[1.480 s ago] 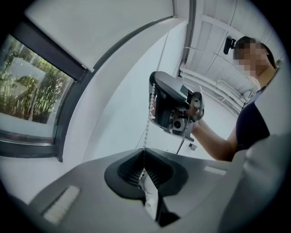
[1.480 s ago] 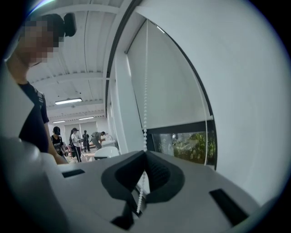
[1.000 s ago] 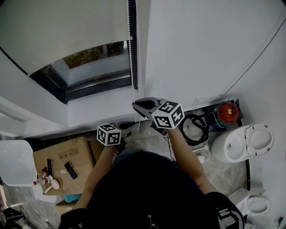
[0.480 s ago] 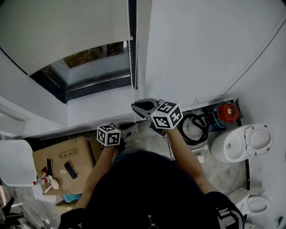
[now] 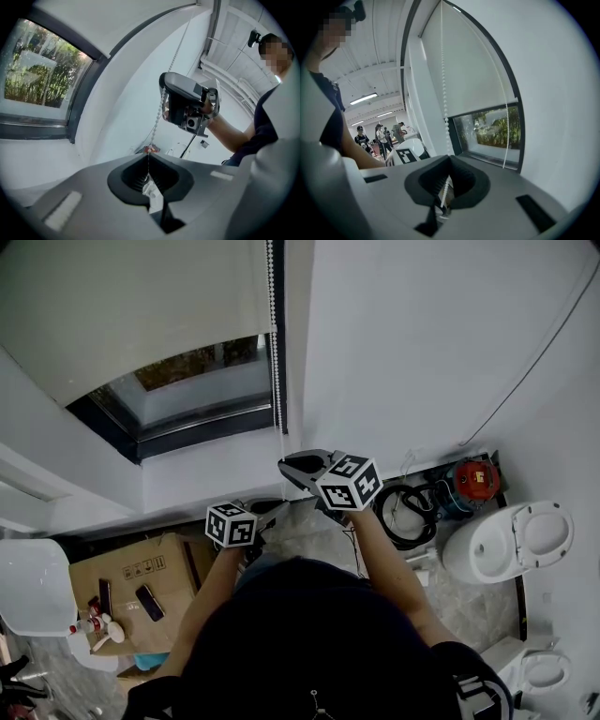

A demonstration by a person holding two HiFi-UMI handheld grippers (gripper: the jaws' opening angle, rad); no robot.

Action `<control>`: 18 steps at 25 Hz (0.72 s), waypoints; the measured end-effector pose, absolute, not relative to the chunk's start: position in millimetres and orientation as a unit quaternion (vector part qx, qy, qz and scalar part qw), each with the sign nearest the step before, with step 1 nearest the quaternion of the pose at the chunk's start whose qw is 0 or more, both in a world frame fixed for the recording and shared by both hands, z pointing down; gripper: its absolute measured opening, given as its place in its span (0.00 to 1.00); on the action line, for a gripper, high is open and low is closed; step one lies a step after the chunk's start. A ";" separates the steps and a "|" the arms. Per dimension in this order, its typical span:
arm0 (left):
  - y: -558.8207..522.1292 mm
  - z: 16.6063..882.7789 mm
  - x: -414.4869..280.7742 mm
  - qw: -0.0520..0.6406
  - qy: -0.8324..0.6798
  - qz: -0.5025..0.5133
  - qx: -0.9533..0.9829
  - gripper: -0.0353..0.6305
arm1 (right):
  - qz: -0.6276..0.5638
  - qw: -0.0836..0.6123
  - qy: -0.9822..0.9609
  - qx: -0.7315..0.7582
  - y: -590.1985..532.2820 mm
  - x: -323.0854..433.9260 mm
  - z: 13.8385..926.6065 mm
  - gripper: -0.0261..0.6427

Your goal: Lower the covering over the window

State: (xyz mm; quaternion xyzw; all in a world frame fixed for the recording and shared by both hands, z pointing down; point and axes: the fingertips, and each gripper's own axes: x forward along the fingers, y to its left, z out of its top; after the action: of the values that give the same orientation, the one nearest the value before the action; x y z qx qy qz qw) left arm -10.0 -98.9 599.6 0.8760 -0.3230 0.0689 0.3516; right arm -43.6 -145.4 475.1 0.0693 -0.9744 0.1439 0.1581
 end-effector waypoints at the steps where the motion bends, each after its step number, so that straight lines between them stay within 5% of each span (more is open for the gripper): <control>1: -99.8 599.9 -10.7 0.346 -0.327 0.079 0.876 0.08 | 0.143 0.159 -0.974 0.071 -146.4 -42.7 474.8 0.06; 6: -105.6 586.0 -32.1 0.291 -0.378 0.119 0.871 0.21 | 0.150 0.132 -0.971 0.130 -165.0 -26.8 477.1 0.06; 13: -123.1 491.2 -60.6 0.174 -0.455 0.065 0.871 0.20 | 0.117 0.238 -0.932 0.247 -181.1 14.4 540.0 0.06; 18: -127.1 439.3 -64.8 0.101 -0.493 0.048 0.863 0.09 | 0.107 0.209 -0.900 0.367 -203.9 57.6 530.6 0.06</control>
State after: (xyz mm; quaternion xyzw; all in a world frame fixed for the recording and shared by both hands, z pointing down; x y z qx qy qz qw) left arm -64.8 -127.1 439.3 0.8630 -0.4927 0.0478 0.1012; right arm 57.6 -203.9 530.6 0.3671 -0.9000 0.1073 0.2090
